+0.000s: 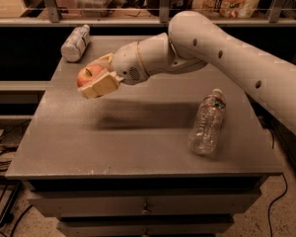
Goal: Move apple near blue plastic bottle
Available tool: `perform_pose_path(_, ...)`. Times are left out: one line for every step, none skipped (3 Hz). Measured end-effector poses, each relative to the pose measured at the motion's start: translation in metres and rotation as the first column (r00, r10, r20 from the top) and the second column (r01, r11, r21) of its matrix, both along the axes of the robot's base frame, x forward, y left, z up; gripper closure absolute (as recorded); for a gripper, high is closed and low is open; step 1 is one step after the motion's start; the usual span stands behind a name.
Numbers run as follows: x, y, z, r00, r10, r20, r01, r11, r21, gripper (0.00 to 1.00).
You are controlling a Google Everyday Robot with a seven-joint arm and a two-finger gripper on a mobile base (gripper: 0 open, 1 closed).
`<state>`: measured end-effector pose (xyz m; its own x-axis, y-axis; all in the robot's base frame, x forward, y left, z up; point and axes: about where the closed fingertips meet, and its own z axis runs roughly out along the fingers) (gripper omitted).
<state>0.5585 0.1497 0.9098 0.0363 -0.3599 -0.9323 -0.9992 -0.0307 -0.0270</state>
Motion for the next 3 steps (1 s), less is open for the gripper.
perform_pose_path(0.004, -0.003, -0.009, 0.9984, -0.055, -0.011, 0.055, 0.998, 0.025, 1.0)
perform_pose_path(0.042, -0.01, -0.017, 0.9778, -0.207, 0.03, 0.204, 0.976, 0.075, 1.0)
perform_pose_path(0.08, -0.021, -0.012, 0.9424, -0.325, 0.078, 0.316, 0.942, 0.111, 1.0)
